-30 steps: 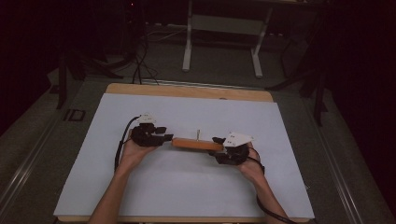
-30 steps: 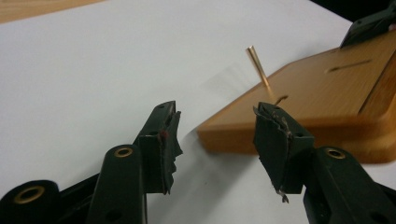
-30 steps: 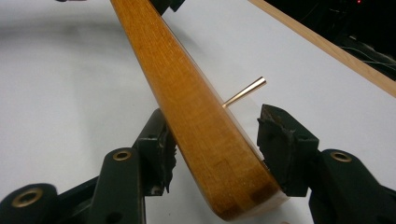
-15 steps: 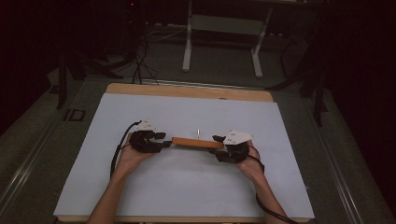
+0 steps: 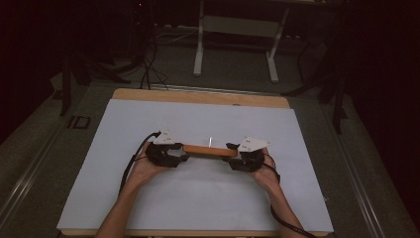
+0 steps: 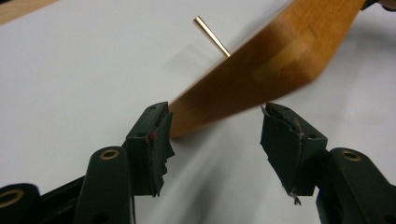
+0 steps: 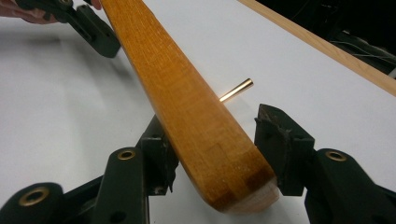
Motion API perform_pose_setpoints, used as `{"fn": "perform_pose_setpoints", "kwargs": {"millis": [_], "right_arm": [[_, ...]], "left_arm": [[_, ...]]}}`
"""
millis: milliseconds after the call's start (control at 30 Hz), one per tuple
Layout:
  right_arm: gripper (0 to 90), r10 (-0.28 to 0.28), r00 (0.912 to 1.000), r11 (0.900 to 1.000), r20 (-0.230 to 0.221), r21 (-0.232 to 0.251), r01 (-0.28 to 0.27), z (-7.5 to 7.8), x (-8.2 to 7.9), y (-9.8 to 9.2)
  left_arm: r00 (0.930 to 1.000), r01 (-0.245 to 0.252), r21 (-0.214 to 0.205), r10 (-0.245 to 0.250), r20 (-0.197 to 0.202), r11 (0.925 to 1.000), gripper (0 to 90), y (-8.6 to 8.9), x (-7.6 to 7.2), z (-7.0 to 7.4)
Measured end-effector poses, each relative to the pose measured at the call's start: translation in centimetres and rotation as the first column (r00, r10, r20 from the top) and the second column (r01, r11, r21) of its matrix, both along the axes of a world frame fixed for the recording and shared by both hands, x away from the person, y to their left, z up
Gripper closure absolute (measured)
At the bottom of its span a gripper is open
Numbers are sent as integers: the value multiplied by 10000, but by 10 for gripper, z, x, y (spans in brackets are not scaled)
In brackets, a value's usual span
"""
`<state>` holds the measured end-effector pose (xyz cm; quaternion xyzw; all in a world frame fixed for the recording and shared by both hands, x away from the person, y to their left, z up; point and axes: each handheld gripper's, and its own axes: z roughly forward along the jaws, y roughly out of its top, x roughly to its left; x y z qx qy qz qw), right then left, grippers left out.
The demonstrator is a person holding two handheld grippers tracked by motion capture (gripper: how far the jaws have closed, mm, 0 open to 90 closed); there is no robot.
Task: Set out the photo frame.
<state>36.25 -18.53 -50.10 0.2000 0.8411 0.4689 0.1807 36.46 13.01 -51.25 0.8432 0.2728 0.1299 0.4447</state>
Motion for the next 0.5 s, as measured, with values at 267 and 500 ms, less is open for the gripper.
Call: {"fn": "perform_pose_setpoints", "kwargs": {"millis": [267, 500], "right_arm": [[494, 5, 9999, 10000, -103, 51, -4, -1, 1, -2], [503, -68, 9994, 9999, -343, 156, 73, -4, 4, -7]], "left_arm": [[9988, -211, -150, 217, 429, 9997, 457, -7, 3, 0], [9977, -313, -78, 317, 606, 9995, 489, -8, 3, 0]]}}
